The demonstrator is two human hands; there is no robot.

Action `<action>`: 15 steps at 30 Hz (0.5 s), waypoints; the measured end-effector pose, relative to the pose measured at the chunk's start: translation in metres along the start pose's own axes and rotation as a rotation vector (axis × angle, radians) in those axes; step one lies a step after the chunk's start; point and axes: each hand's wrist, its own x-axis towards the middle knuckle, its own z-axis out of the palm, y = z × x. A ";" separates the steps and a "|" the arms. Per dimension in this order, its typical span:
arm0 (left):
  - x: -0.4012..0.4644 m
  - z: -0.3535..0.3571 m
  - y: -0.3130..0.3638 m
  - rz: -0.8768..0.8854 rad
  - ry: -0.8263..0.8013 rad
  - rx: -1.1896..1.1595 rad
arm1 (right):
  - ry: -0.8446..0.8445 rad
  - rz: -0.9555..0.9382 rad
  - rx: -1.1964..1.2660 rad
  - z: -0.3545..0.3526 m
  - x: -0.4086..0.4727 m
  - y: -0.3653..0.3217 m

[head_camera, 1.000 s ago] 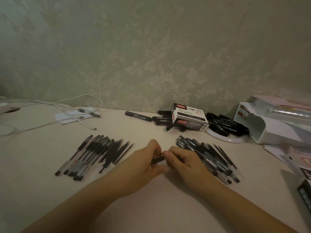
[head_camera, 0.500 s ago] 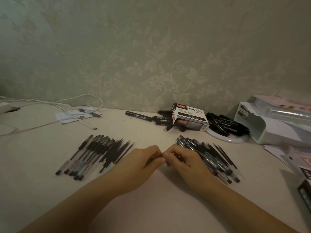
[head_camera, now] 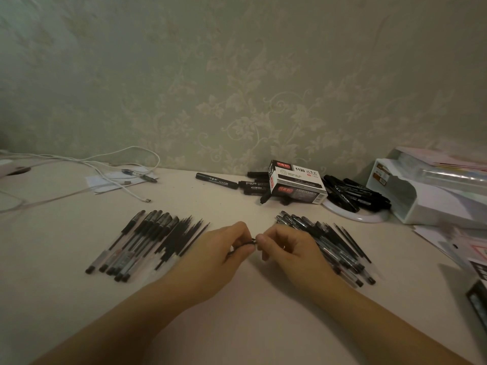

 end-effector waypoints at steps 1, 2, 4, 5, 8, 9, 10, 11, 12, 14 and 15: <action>0.000 0.000 -0.001 -0.006 -0.007 0.002 | -0.012 -0.004 0.001 -0.001 0.000 0.001; 0.000 0.000 -0.002 -0.011 -0.013 0.006 | -0.025 -0.001 0.005 -0.001 0.001 0.001; 0.000 0.000 -0.003 -0.019 -0.017 0.009 | -0.034 0.002 0.013 -0.001 0.002 0.002; 0.000 0.000 -0.003 -0.022 -0.018 0.005 | -0.029 0.006 0.022 -0.001 0.002 0.002; 0.000 0.001 -0.003 -0.014 -0.029 0.000 | -0.005 0.007 0.025 0.001 0.002 0.000; 0.000 0.002 -0.003 -0.013 -0.035 0.001 | 0.003 0.008 0.016 0.001 0.002 0.001; 0.000 0.002 -0.003 -0.012 -0.039 0.000 | 0.005 0.011 0.005 0.000 0.002 0.002; 0.000 0.003 -0.004 -0.011 -0.040 0.000 | 0.000 0.014 -0.001 0.000 0.002 0.003; 0.000 0.004 -0.005 -0.011 -0.041 0.003 | -0.009 0.017 -0.001 -0.001 0.002 0.003; 0.001 0.004 -0.007 -0.017 -0.054 0.007 | -0.026 0.020 0.015 -0.001 0.002 0.003; 0.000 0.004 -0.008 -0.016 -0.062 0.003 | -0.028 0.021 0.029 -0.001 0.002 0.003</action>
